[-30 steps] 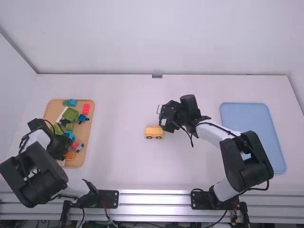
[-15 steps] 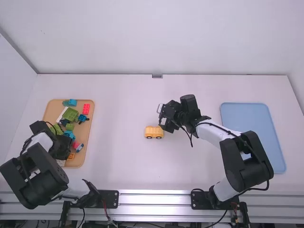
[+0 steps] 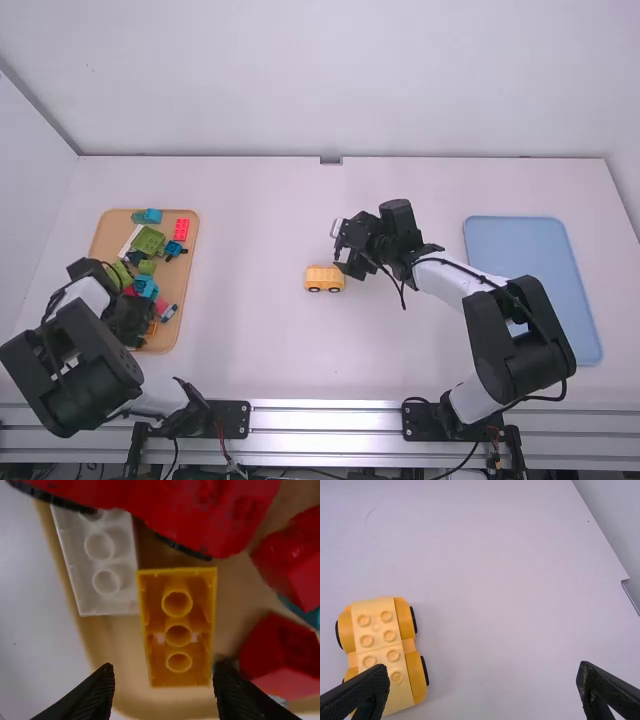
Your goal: Assemble lego blocks to make yellow taxi
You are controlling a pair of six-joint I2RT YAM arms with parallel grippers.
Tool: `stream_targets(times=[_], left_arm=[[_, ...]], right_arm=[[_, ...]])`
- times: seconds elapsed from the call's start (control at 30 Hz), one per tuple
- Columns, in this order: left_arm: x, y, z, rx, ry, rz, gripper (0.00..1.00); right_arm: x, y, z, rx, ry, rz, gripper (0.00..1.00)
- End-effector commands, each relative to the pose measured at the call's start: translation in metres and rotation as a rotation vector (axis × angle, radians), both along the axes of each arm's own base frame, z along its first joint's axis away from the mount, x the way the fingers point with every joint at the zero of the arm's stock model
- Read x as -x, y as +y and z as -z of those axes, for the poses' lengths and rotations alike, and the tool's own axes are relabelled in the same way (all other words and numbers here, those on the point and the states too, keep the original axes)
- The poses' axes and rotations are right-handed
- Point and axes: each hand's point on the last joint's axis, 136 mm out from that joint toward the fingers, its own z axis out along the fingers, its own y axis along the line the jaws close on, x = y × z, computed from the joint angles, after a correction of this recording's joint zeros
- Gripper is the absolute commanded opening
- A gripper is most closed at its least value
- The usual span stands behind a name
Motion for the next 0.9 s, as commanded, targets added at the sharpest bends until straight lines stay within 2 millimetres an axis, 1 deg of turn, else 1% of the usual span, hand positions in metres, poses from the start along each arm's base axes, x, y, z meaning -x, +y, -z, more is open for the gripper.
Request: stream_targets(times=[0.0, 0.13, 0.33, 0.43, 0.63, 0.73, 0.8, 0.87], left_arm=[[0.000, 0.005, 0.000, -0.022, 0.006, -0.011, 0.56], [-0.004, 0.004, 0.004, -0.022, -0.018, 0.004, 0.56], [-0.001, -0.001, 0.009, -0.010, -0.017, -0.016, 0.56], [-0.009, -0.004, 0.013, 0.000, -0.064, 0.029, 0.55], [-0.009, -0.002, 0.020, -0.023, -0.082, 0.031, 0.54], [-0.010, -0.002, 0.020, -0.026, -0.085, 0.031, 0.52], [-0.009, -0.002, 0.020, -0.028, -0.082, 0.031, 0.48], [-0.009, -0.002, 0.020, -0.026, -0.082, 0.030, 0.47]], right_arm=[[0.000, 0.001, -0.006, -0.012, -0.006, -0.001, 0.99], [0.000, 0.001, -0.006, -0.012, -0.006, -0.001, 0.99], [0.000, 0.001, -0.006, -0.012, -0.007, -0.001, 0.99], [0.000, 0.001, -0.006, -0.012, -0.007, -0.001, 0.99], [0.000, 0.001, -0.006, -0.012, -0.007, -0.001, 0.99], [0.000, 0.002, -0.007, -0.013, -0.009, -0.001, 0.98], [0.000, 0.001, -0.006, -0.012, -0.008, -0.001, 0.99], [0.000, 0.001, -0.006, -0.013, -0.008, -0.001, 0.99]])
